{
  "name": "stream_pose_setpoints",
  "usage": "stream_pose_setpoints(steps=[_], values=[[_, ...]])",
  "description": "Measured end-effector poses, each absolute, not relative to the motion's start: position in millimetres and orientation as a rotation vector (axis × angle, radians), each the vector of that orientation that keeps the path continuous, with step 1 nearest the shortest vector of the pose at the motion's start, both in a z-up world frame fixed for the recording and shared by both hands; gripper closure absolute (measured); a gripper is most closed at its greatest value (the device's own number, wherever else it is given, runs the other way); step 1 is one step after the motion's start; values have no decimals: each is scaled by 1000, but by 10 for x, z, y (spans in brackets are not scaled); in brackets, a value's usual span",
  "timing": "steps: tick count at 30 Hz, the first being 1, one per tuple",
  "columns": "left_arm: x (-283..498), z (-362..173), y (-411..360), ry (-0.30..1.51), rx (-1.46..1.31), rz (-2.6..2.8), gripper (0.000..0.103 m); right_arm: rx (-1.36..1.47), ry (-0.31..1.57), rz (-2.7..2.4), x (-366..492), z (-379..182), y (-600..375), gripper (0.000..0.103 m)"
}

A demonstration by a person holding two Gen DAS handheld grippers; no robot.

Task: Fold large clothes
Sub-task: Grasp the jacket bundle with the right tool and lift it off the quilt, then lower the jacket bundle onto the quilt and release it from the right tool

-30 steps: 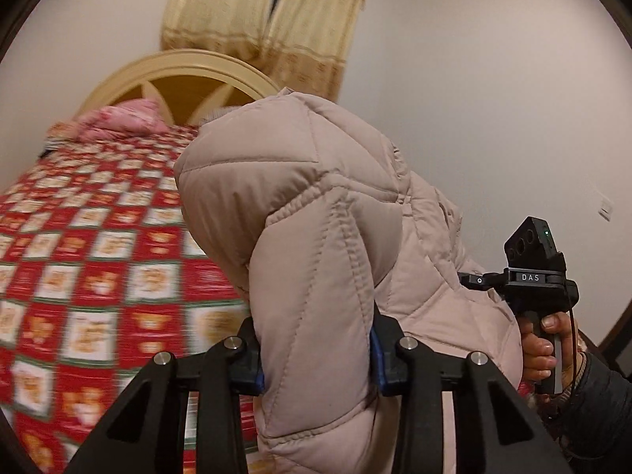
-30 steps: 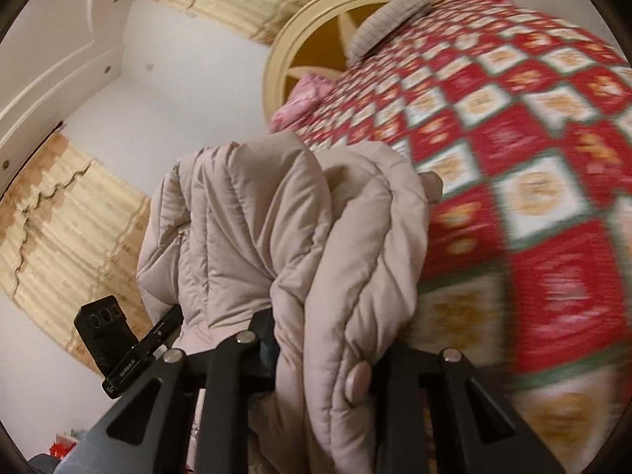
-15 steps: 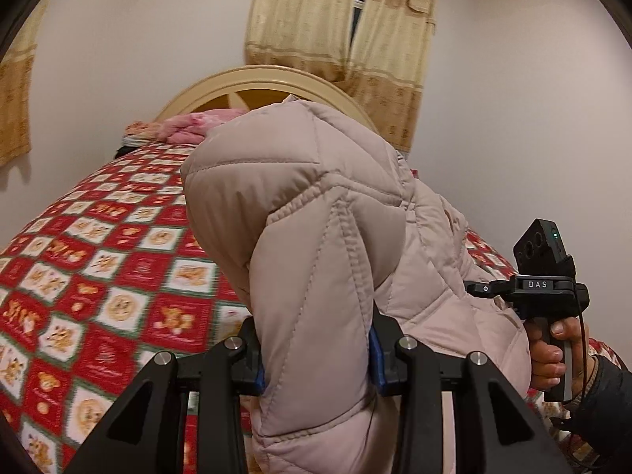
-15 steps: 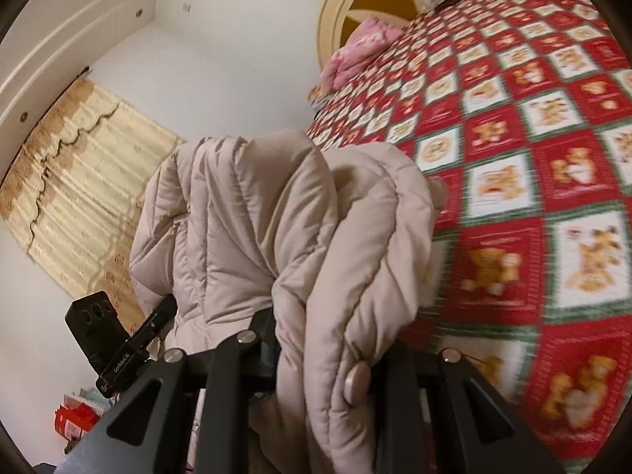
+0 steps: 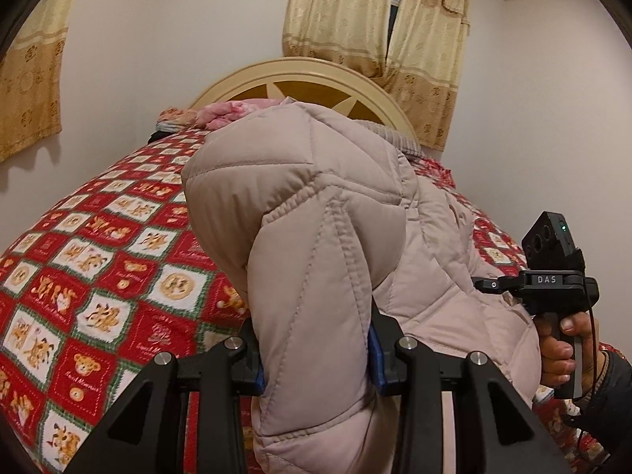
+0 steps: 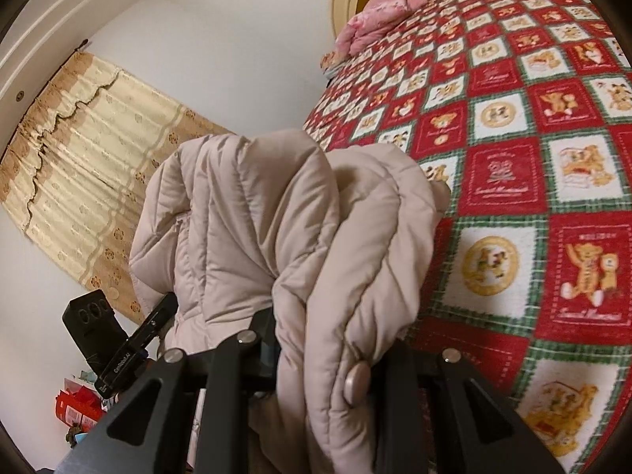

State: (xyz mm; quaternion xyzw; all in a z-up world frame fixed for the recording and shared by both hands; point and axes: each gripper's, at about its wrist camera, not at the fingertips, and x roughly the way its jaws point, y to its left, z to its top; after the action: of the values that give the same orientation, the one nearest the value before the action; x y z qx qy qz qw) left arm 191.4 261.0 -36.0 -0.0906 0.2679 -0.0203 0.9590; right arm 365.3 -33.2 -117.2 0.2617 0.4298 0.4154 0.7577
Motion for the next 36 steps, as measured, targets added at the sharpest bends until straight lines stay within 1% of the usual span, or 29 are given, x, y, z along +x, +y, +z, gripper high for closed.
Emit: stream_pose_setpoints(steps=[23,26,28,29,36], values=[[1850,-626,2882,594,-192,20,63,528,1001,896,3720,-1248,81,78],[1871,-679,2845,614,-147,85,49,497,1006,870,3738,-1267,135,77],[1876,-714,2829,615,-135,113,43,468,1006,854,3742,-1286,177,76],[1880,-737,2825,617,-129,131,39,454,1006,844,3742,-1294,192,76],[1912,-865,2840,631,-117,186,26,396,1006,801,3720,-1381,229,71]])
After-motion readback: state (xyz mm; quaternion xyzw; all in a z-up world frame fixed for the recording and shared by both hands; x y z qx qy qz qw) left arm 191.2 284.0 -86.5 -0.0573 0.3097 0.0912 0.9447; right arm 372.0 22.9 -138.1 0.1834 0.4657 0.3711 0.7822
